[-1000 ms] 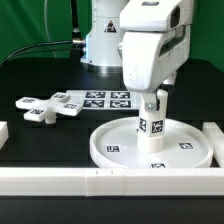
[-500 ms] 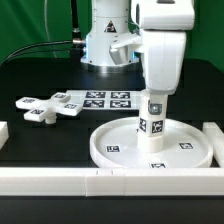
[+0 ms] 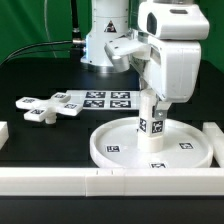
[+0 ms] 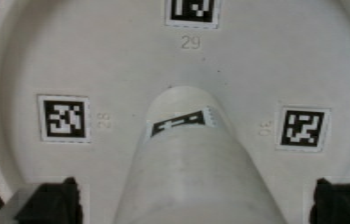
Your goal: Assemble round table
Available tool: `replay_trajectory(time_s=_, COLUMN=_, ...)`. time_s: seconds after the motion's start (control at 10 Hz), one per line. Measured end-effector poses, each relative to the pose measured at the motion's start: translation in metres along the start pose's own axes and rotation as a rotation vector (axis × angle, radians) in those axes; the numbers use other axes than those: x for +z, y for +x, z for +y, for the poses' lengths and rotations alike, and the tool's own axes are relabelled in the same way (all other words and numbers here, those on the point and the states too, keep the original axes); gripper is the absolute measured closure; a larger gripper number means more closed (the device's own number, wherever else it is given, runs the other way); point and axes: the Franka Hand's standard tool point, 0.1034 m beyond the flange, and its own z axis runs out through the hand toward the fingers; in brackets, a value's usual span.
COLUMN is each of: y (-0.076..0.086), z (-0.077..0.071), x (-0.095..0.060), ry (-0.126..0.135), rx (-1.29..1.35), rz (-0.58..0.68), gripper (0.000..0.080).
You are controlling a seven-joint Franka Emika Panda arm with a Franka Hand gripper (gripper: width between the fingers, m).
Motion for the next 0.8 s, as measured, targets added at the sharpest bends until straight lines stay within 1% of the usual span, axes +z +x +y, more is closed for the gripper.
replay_trajectory(time_s=0.4, y=-0.0005, z=-0.0003, x=0.0006, ry=0.004, rx=0.013, rz=0.0, gripper=0.0162)
replay_trajectory(time_s=0.5, y=-0.0009, z=-0.0004, x=0.0007, ry=0.004, rx=0.013, rz=-0.001, gripper=0.0331)
replay_trajectory(time_s=0.6, y=-0.001, z=-0.0004, x=0.0007, ry=0.004, rx=0.013, rz=-0.001, gripper=0.0395)
replay_trajectory(time_s=0.8, y=-0.001, z=-0.0004, x=0.0007, ry=0.004, rx=0.046, rz=-0.001, gripper=0.0395)
